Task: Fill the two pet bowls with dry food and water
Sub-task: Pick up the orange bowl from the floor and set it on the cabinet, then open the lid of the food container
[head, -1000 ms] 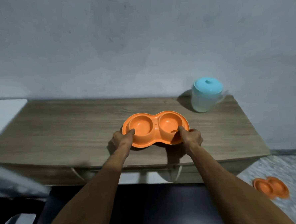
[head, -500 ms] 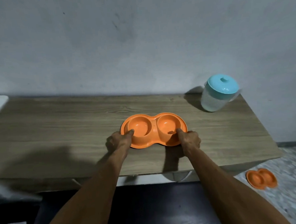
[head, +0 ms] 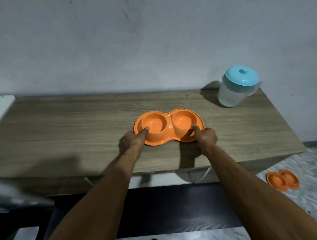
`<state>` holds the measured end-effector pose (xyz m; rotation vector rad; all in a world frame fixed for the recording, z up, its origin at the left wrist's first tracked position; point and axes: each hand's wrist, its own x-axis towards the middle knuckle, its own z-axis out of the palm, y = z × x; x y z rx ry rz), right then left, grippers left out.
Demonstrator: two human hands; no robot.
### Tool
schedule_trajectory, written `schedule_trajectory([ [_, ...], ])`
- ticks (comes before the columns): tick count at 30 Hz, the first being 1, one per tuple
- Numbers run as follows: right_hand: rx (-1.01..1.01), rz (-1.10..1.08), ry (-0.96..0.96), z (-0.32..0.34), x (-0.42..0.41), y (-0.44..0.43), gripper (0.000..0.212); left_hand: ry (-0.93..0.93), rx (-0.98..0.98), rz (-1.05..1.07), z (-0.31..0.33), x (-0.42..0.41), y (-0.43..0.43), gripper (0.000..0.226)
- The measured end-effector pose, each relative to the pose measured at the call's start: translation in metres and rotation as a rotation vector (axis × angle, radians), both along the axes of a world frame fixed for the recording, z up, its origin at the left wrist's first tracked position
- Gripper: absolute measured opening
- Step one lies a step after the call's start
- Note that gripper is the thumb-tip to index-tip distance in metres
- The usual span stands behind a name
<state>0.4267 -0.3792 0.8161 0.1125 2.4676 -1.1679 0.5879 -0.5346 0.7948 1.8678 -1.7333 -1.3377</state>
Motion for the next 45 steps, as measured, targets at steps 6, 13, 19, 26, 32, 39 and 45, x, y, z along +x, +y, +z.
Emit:
schedule_trajectory([
  [6, -0.036, 0.027, 0.055, 0.006, 0.052, 0.031, 0.045, 0.065, -0.109, 0.093, 0.018, 0.054, 0.037, 0.053],
  [13, -0.104, 0.067, 0.097, -0.020, 0.132, 0.073, 0.021, 0.110, -0.174, 0.307, -0.015, 0.163, 0.095, 0.024],
  [19, -0.108, 0.162, -0.085, -0.082, 0.191, 0.072, 0.020, 0.102, -0.005, 0.208, -0.075, 0.224, 0.099, 0.025],
  [26, -0.180, 0.274, -0.186, -0.179, 0.202, -0.011, 0.021, 0.163, 0.060, 0.145, -0.127, 0.212, 0.040, 0.036],
  [32, -0.185, 0.319, -0.046, -0.196, 0.210, -0.079, 0.025, 0.132, -0.059, 0.064, -0.168, 0.187, -0.003, 0.047],
  [39, -0.167, 0.438, 0.193, -0.240, 0.214, -0.114, 0.035, 0.166, -0.166, 0.117, -0.203, 0.171, -0.007, 0.045],
  [45, -0.229, 0.433, 0.237, -0.264, 0.209, -0.123, 0.047, 0.300, -0.339, 0.217, -0.236, 0.161, -0.005, 0.042],
])
